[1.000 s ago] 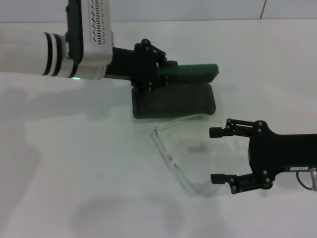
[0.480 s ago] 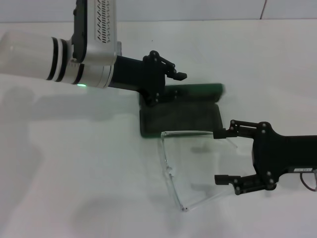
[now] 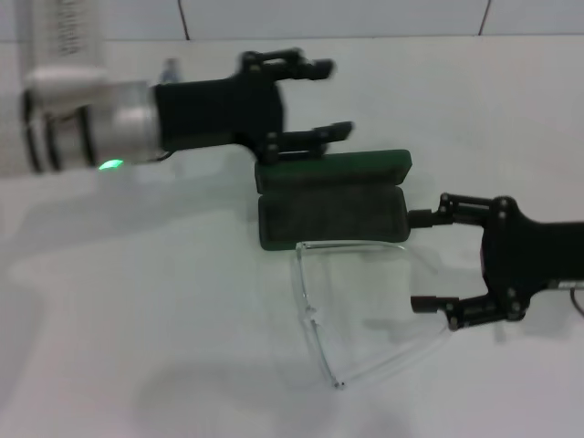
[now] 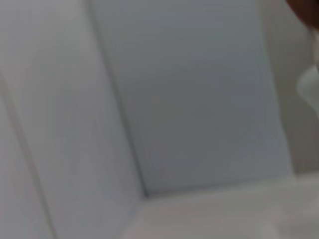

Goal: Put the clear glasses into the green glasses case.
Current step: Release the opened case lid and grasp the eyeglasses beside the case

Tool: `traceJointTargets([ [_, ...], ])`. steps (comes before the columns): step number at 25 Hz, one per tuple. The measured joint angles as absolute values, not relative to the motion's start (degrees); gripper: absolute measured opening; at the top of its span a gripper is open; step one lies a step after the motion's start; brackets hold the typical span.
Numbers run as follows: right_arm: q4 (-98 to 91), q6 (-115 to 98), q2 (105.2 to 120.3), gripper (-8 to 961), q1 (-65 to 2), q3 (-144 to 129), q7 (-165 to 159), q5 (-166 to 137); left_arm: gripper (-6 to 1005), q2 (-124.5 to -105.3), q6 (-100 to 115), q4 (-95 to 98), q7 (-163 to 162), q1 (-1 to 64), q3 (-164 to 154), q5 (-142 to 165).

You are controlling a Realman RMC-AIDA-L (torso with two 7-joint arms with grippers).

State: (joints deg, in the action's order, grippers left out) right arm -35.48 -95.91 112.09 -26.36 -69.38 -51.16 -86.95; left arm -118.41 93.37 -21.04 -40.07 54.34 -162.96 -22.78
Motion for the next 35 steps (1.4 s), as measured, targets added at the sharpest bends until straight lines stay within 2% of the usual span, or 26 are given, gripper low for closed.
traceJointTargets([
  [1, -37.73, -95.84, 111.96, 857, -26.41, -69.3, -52.12, -87.49, 702, -118.41, 94.59, -20.9, -40.11, 52.84, -162.94, -25.14],
  [5, -51.77, -96.12, 112.17, 858, -27.17, -69.41, -55.56, -97.44, 730, -119.17, 100.81, -20.39, -40.27, 43.47, -162.96, -34.7],
  [11, -69.67, -101.91, 114.77, 858, -34.55, -70.36, -59.02, -115.91, 772, -119.43, 103.89, -17.38, -40.87, 33.79, -162.85, -39.07],
  [14, -71.96, -102.01, 115.42, 858, -38.42, -73.99, -59.16, -120.42, 778, -119.46, 104.55, -15.85, -39.57, 30.82, -162.85, -40.41],
  [26, -74.62, -87.1, 115.96, 855, -47.02, -102.05, -61.1, -129.3, 774, -119.5, 104.42, -13.72, -39.28, 26.47, -162.28, -40.58],
  [35, -74.87, -83.98, 116.16, 843, -48.64, -110.07, -61.96, -132.07, 773, -119.66, 103.19, -13.28, -38.94, 26.33, -162.24, -41.21],
])
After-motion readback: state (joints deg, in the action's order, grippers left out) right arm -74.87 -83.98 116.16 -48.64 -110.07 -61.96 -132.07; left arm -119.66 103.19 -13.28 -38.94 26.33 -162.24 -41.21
